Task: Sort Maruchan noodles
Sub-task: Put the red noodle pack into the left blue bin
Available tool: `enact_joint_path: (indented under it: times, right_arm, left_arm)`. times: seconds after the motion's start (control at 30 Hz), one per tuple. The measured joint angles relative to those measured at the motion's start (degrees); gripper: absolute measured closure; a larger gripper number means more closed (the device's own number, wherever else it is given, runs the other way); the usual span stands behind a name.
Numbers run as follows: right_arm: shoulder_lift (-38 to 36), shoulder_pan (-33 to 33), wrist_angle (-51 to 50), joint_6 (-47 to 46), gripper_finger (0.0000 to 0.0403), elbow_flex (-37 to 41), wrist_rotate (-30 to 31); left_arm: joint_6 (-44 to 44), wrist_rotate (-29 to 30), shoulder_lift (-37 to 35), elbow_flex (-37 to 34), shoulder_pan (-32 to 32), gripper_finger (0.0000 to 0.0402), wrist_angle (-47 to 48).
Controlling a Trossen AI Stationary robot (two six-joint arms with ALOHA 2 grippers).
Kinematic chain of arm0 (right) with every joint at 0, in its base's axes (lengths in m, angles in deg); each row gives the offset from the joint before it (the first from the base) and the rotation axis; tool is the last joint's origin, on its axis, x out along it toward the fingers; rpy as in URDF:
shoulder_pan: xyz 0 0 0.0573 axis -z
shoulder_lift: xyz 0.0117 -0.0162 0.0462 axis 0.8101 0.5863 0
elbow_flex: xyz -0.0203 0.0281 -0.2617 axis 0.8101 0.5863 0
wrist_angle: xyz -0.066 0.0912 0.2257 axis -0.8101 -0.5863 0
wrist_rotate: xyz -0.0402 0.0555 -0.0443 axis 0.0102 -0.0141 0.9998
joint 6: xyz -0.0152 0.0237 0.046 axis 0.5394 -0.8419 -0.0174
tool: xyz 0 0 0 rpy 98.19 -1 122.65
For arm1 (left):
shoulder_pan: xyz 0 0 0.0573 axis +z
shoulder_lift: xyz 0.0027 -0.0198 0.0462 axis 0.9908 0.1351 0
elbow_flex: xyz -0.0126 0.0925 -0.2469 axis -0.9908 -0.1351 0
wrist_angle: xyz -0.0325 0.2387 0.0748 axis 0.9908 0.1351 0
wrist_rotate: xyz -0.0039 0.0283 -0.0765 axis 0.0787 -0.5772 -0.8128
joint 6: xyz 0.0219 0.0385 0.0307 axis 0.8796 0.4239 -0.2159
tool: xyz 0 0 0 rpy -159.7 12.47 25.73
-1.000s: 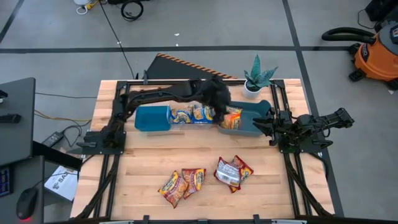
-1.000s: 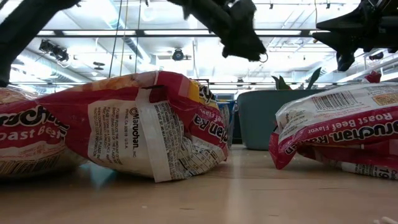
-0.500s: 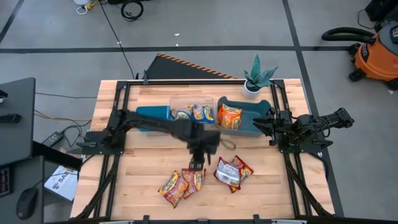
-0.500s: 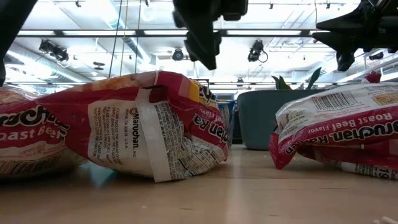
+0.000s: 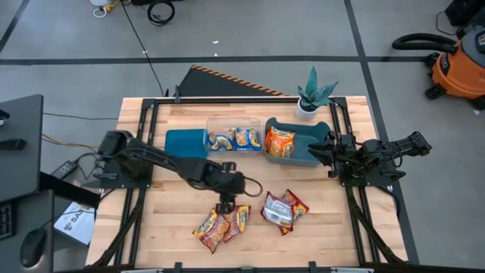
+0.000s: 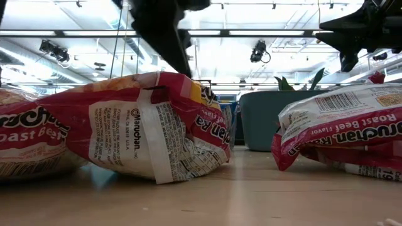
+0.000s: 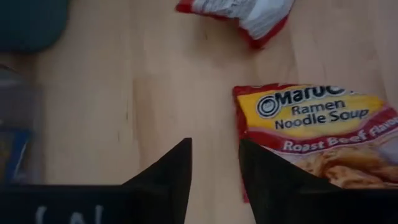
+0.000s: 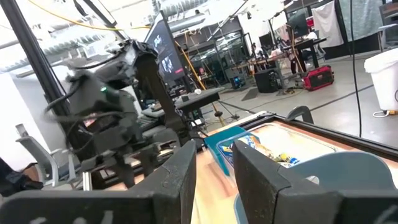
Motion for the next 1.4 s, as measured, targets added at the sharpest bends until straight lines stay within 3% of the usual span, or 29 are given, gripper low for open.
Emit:
enact_joint_path:
  times: [0.17,0.47,0.53,0.8,1.2,1.3,1.4]
  right_arm:
    - [0.0,0.0,0.02,0.0,0.0291,0.0,-0.04]
    - [0.0,0.0,0.0,0.0,0.0291,0.0,0.0]
    - [0.0,-0.01,0.45,-1.0,0.0291,0.01,-0.04]
    - [-0.02,0.0,11.57,-3.52,0.0291,0.02,-0.02]
    - [-0.02,0.0,18.13,-3.46,0.0292,0.0,2.39]
    - [-0.02,0.0,18.34,-3.4,0.0292,0.0,5.86]
    - [-0.02,0.0,17.11,-1.57,0.0292,0.0,5.39]
  left_arm:
    - [-7.95,-4.28,-4.32,-5.77,-0.32,0.0276,-3.22]
    - [-19.08,-5.36,-4.1,-7.61,-3.64,0.0276,-7.91]
    - [-18.32,-5.21,-4.1,-7.61,-4.7,0.0276,-8.72]
    - [-12.67,8.01,-4.08,-7.61,-10.9,0.0276,-10.45]
    - [-13.79,12.19,-4.05,-7.61,-11.84,0.0276,-10.49]
    - [-15.99,14.69,-4.05,-7.61,-11.18,0.0276,-10.45]
    - [-13.26,19.02,-4.05,-7.61,-10.95,0.0276,-10.26]
